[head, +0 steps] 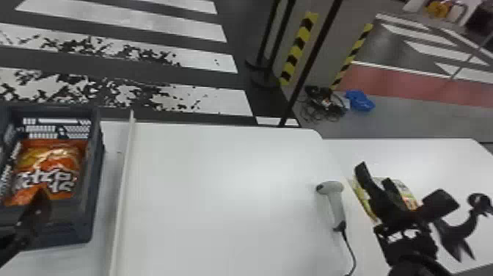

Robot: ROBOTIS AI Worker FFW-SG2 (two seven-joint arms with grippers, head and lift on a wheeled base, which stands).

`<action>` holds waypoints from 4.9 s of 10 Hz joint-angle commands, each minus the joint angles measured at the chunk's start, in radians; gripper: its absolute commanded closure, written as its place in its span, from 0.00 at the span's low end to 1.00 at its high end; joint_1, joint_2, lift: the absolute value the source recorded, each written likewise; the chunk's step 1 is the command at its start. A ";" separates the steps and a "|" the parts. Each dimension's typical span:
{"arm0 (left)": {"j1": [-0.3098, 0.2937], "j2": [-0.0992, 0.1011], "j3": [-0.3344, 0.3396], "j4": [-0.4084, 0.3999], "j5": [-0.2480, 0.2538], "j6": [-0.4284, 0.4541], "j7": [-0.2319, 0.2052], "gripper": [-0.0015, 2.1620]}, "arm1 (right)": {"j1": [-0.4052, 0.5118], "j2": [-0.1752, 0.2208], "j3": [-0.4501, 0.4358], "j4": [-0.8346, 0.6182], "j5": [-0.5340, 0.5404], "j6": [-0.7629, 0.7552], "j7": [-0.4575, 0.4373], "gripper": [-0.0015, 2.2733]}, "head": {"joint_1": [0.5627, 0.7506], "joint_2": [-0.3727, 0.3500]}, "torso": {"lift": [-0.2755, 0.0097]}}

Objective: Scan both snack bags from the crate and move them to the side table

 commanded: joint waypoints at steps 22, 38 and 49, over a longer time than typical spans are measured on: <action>-0.399 0.213 0.080 0.058 0.006 0.415 -0.198 0.04 | 0.354 0.188 0.536 -0.306 0.439 -0.366 -0.268 0.02 | 0.70 0.56 | 0.62; -0.916 0.388 -0.425 0.546 -0.253 0.468 -0.614 0.04 | 0.439 0.181 0.483 -0.471 0.404 -0.228 -0.257 0.02 | 0.70 0.49 | 0.62; -1.067 0.299 -0.618 0.765 -0.494 0.489 -0.723 0.04 | 0.400 0.162 0.470 -0.445 0.356 -0.209 -0.240 0.02 | 0.70 0.47 | 0.62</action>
